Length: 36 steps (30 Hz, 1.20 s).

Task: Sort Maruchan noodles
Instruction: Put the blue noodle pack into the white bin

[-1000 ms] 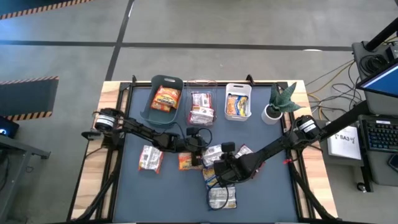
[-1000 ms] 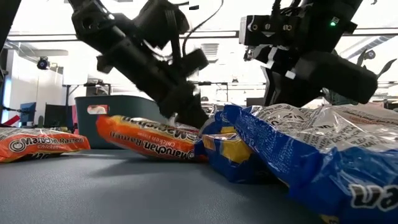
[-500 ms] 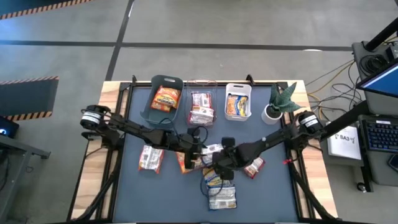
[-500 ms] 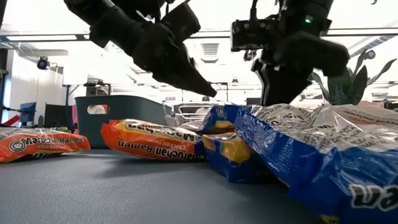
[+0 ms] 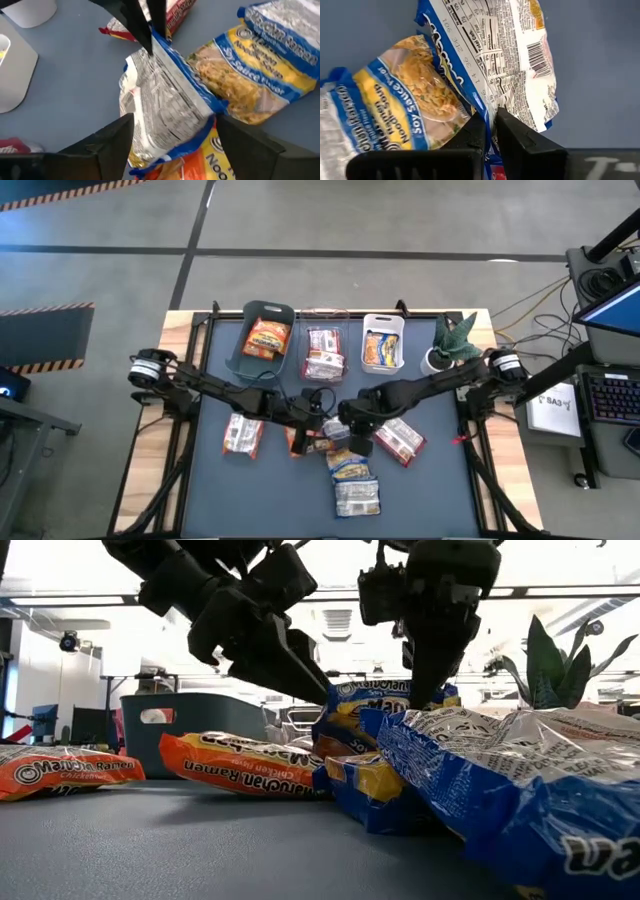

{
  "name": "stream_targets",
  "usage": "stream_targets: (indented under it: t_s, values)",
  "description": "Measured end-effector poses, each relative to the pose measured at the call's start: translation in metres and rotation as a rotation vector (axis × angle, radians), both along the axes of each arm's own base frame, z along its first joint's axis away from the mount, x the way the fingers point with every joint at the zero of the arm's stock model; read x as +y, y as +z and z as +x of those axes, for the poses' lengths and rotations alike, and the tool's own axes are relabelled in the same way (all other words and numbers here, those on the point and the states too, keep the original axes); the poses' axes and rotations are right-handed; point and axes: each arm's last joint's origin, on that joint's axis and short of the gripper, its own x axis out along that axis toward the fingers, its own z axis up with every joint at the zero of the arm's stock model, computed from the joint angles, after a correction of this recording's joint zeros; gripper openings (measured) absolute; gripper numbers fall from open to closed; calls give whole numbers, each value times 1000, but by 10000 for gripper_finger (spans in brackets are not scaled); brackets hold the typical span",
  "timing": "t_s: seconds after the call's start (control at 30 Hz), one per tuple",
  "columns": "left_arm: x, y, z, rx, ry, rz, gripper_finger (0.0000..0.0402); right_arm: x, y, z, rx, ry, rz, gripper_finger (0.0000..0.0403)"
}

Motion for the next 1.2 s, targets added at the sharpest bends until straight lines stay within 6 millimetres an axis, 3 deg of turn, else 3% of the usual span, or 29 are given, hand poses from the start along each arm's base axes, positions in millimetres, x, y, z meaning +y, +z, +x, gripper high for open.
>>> stream_targets:
  t_s: [0.3, 0.67, 1.03, 1.2]
  values:
    - [0, -4, 4, -29, 5, 9, 285, -21, 1, 4, 8, -66, 107, 25]
    - [4, -18, 10, -17, 67, 3, 244, -21, 2, 8, -30, -87, 108, 34]
    - [14, -18, 12, -24, 159, -71, 133, -24, 6, 7, -43, -94, 102, 132]
    - [15, -16, 13, -28, 203, -128, 115, -25, 17, 2, -81, -80, 84, 178]
